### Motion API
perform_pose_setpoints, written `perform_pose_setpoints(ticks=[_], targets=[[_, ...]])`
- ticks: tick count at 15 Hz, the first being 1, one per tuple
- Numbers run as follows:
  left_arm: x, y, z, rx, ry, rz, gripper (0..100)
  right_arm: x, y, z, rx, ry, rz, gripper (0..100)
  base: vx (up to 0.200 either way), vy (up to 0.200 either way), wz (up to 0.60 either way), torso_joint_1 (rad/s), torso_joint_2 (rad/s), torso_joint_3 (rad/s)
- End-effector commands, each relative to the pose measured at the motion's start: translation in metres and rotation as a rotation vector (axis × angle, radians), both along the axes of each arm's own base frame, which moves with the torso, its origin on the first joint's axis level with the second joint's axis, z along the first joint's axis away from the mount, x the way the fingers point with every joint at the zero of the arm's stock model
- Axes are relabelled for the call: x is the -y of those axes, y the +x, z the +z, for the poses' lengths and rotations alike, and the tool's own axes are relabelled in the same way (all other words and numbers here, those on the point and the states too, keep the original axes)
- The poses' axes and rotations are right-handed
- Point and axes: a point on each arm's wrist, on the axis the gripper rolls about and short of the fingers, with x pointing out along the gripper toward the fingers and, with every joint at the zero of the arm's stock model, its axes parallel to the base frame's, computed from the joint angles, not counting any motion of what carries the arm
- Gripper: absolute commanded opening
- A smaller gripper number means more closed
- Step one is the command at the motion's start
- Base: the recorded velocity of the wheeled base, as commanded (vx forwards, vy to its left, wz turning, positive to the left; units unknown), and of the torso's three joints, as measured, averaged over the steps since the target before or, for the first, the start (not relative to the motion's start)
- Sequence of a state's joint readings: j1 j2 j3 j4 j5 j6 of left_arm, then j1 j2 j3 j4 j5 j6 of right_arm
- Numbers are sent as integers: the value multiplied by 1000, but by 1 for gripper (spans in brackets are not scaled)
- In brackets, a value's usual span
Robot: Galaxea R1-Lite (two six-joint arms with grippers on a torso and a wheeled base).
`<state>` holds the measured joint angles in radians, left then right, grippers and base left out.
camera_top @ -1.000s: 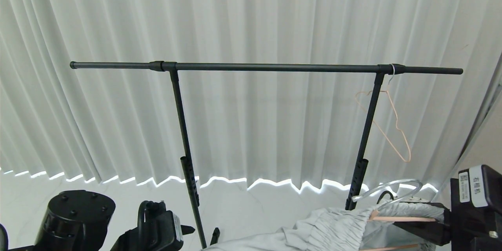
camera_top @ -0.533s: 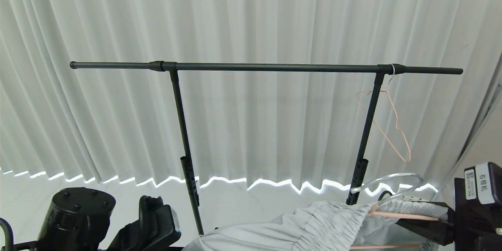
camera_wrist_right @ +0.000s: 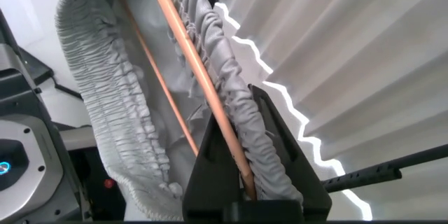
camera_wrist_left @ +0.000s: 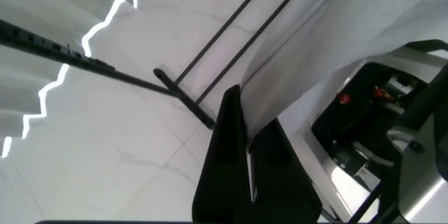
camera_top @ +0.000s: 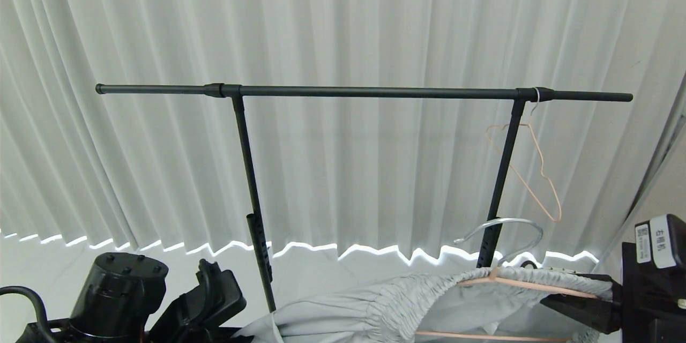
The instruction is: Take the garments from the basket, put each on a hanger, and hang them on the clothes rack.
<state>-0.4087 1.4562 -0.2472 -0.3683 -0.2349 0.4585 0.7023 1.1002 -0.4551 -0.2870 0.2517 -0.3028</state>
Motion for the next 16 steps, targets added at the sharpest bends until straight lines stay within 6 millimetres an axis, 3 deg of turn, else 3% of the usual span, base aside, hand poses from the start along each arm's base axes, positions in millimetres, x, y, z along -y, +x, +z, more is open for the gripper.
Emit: perform_pose_setpoints(ticks=[1,4,5,8,13,16], targets=[[1,3,-3,-8,24,18,0,1,-1,1,4,9,-2,0,0,0,0,0,0,0],[1,1,-1,6,18,13,0,1,-1,1,0,8,-4,0,0,0,0,0,0,0],[1,0,1,18,11,14,100,1,-1,1,0,6,-5,0,0,0,0,0,0,0],[-1,-3,8,53,-14,19,100,2,0,0,-6,0,-72,0,0,0,0,0,0,0],[-10,-22,25,148,-86,33,100,9,5,-4,-114,-19,-357,0,0,0,0,0,0,0],[-17,-34,23,171,-76,66,100,17,16,-1,-170,-34,-538,0,0,0,0,0,0,0]])
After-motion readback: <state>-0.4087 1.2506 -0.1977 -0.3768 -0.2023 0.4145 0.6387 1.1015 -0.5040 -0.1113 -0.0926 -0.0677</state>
